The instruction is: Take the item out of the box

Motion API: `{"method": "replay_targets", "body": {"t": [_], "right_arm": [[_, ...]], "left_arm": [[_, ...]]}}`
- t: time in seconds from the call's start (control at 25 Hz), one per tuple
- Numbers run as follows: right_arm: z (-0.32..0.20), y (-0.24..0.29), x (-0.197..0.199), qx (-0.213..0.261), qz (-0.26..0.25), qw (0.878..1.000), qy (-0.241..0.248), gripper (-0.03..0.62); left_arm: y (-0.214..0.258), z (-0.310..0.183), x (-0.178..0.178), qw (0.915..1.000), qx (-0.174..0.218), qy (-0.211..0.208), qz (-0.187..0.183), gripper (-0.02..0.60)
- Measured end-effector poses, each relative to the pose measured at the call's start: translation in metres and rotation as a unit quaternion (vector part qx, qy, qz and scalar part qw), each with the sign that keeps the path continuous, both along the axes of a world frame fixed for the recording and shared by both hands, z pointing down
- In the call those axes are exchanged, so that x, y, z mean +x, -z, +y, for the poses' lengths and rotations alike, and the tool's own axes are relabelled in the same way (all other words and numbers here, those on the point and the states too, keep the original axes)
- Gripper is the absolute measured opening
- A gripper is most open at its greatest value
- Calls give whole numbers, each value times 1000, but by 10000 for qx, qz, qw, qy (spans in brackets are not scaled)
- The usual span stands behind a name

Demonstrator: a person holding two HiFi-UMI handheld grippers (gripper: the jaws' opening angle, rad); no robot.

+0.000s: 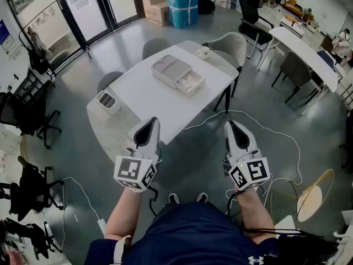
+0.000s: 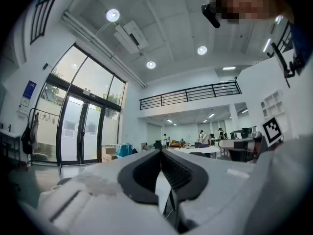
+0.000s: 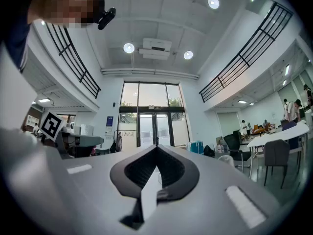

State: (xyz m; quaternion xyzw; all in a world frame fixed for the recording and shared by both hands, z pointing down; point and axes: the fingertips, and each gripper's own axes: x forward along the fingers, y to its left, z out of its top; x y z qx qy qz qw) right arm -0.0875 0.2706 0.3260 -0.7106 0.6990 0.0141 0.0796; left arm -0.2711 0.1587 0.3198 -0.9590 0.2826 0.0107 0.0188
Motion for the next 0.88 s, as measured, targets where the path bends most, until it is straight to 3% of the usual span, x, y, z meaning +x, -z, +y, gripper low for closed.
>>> {"method": "replay_targets", "body": {"t": [0.24, 0.64, 0.88], "right_arm": [[2, -2, 11, -21, 5, 10000, 73, 0], [-9, -2, 66, -86, -128, 9999, -41, 2], [-6, -3, 79, -72, -155, 9999, -15, 2]], "left_arm": [[0, 1, 10, 10000, 23, 72, -41, 3], [20, -23, 29, 9982, 98, 594, 73, 3], [14, -11, 47, 9986, 27, 527, -16, 3]]}}
